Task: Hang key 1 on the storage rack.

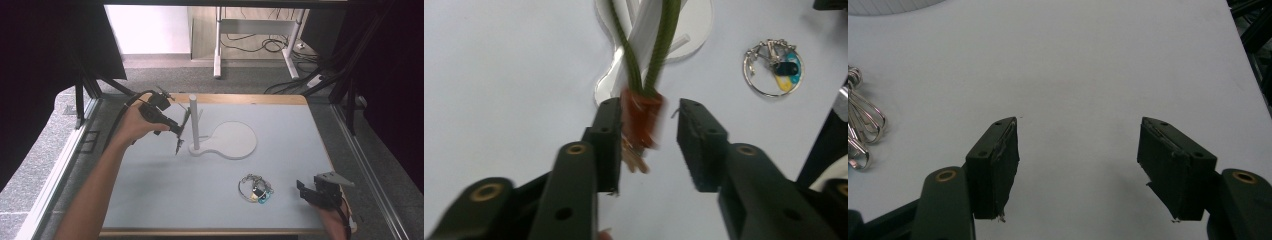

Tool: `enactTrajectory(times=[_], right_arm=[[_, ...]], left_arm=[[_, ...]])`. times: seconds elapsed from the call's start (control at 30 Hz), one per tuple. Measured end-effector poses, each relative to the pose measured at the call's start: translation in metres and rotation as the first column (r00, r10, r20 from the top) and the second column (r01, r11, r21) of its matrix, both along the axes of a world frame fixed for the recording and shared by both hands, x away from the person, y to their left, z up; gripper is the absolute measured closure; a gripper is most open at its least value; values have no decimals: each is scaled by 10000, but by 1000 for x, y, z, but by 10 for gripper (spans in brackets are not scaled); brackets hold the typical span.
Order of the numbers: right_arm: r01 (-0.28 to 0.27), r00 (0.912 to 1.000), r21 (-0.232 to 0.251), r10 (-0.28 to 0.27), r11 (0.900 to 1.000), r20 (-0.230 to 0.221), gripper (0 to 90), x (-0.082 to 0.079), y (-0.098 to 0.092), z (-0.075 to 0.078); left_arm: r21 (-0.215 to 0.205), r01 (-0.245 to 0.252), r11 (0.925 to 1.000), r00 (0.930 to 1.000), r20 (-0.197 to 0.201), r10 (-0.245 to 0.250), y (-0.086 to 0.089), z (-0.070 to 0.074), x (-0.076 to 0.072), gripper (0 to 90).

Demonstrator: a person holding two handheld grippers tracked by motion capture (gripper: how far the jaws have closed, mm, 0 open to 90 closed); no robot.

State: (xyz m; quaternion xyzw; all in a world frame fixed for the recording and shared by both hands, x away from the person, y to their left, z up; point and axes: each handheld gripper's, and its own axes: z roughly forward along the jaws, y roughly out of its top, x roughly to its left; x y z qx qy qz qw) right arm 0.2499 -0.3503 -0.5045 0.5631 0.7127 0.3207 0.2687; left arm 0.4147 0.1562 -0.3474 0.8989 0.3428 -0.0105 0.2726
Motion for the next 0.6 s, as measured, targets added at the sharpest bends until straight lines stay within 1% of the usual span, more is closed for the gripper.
enactTrajectory(times=[0.1, 0.23, 0.33, 0.47, 0.53, 0.57, 0.6], right_arm=[[23, 10000, 64, -23, 10000, 13, 330, 0, 0, 0], [-62, 10000, 69, 61, 10000, 73, 328, 3, 2, 2], [-263, 9990, 204, 256, 9994, 361, 321, 5, 3, 7], [-545, 9970, 443, 520, 9975, 571, 315, 3, 5, 11], [-760, 9954, 457, 732, 9961, 614, 313, 1, 4, 12], [-818, 9949, 474, 788, 9955, 634, 313, 0, 4, 13], [-875, 9944, 458, 845, 9951, 638, 312, -1, 4, 13]], left_arm=[[7, 130, 9999, 9998, 182, -130, -1, 0, -7, 565], [250, 223, 9994, 9980, 594, -237, -4, -1, -21, 500], [247, 312, 9992, 9966, 753, -330, -3, -5, -32, 468], [250, 427, 9988, 9948, 914, -448, -2, -14, -44, 448], [256, 482, 9985, 9942, 953, -504, -2, -19, -49, 441], [218, 507, 9985, 9940, 955, -526, -2, -23, -51, 439], [94, 562, 9984, 9939, 948, -568, -2, -27, -55, 433]])
